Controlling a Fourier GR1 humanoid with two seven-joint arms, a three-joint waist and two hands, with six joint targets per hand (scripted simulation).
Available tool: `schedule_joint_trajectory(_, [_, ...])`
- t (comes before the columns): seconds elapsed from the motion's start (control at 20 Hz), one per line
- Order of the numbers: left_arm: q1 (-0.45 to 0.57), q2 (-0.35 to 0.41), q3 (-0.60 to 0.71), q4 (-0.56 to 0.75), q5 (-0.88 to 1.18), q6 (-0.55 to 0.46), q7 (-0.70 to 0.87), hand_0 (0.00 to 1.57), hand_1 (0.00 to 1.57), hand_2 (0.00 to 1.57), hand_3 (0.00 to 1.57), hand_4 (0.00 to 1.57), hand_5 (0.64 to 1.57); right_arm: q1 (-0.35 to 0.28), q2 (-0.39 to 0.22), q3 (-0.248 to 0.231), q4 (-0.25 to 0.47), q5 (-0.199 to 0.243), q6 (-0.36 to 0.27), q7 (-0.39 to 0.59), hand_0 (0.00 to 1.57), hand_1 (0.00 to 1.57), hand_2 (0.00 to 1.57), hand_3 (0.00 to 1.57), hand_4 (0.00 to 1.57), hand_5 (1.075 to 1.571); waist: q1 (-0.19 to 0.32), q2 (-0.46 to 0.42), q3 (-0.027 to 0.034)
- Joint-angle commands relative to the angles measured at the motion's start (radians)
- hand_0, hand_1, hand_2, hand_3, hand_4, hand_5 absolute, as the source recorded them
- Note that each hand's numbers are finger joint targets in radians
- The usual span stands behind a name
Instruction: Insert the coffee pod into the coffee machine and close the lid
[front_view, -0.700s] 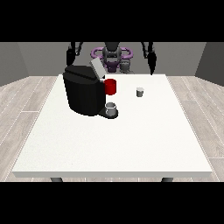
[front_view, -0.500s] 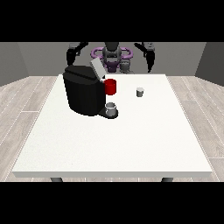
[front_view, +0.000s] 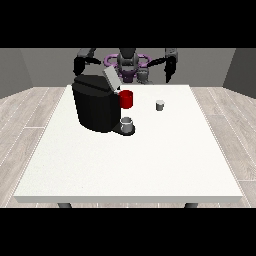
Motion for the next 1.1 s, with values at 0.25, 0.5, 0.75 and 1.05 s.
schedule_joint_trajectory(0.25, [-0.162, 0.174, 0.097, 0.245, -0.139, -0.003, -0.086, 0.0, 0.0, 0.0, 0.0, 0.0, 1.571, -0.051, 0.032, 0.063, -0.056, 0.002, 0.018, -0.044, 0.0, 0.0, 0.0, 0.0, 0.23, 1.571, -0.107, 0.135, -0.0001])
schedule_joint_trajectory(0.5, [-0.236, 0.162, 0.046, 0.339, -0.266, 0.06, -0.074, 0.0, 0.0, 0.0, 0.0, 0.0, 1.571, -0.129, 0.02, 0.042, 0.002, 0.022, -0.016, -0.074, 0.0, 0.0, 0.0, 0.0, 0.4, 1.571, -0.1, 0.197, 0.0001])
schedule_joint_trajectory(0.75, [-0.303, 0.212, 0.08, 0.491, -0.298, 0.05, -0.147, 0.0, 0.0, 0.0, 0.0, 0.0, 1.571, -0.134, 0.015, 0.037, 0.023, 0.027, -0.014, -0.09, 0.0, 0.0, 0.0, 0.0, 0.49, 1.571, -0.125, 0.275, -0.0002])
schedule_joint_trajectory(1.05, [-0.37, 0.216, 0.062, 0.627, -0.351, -0.015, -0.102, 0.0, 0.0, 0.0, 0.0, 0.0, 1.571, -0.14, 0.02, 0.028, 0.094, 0.044, -0.043, -0.07, 0.0, 0.0, 0.0, 0.0, 0.45, 1.571, -0.104, 0.225, 0.0])
